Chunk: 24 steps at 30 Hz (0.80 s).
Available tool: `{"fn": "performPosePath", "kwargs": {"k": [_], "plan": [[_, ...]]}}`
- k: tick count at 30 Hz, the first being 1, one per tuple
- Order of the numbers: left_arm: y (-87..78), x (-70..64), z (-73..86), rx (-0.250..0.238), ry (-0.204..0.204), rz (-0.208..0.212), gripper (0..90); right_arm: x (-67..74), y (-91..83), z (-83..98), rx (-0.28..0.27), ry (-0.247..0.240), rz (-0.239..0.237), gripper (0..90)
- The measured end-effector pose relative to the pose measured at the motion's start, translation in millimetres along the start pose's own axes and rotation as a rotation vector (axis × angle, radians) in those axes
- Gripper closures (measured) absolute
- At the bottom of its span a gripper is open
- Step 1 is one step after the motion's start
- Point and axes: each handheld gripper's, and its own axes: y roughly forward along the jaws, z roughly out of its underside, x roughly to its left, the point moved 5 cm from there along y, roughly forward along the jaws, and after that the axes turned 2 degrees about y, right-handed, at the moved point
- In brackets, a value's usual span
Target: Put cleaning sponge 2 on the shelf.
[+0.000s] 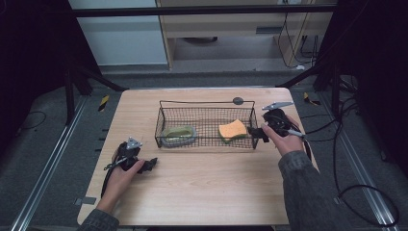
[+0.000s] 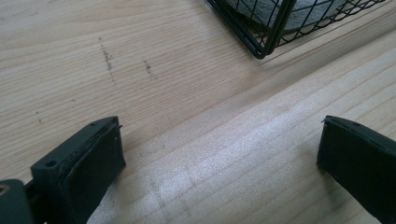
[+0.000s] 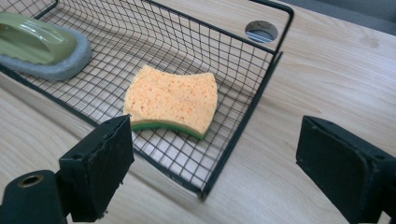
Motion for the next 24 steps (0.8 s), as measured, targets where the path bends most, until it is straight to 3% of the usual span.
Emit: {"fn": "performPosePath", "kwargs": {"k": [7,11,16,17,24], "plan": [[0.2,-0.2,-0.1,-0.002,-0.003,0.0,0.0,-6.5,-20.9,23.1,-0.04,0.012,-0.006,11.5],[0.2,-0.2,-0.1,-0.003,-0.003,0.0,0.0,-12.0,-27.8,51.5,-0.055,0.028,0.01,10.9],[0.2,-0.2,-0.1,-0.003,-0.003,0.0,0.0,-15.0,-21.1,72.9,-0.042,0.032,0.02,10.6],[0.2,-0.2,-0.1,-0.003,-0.003,0.0,0.0,-16.9,-13.9,82.4,-0.029,0.039,0.024,10.6],[0.2,-0.2,-0.1,-0.003,-0.003,0.0,0.0,-22.6,8.5,103.1,0.011,0.059,0.048,10.6]]}}
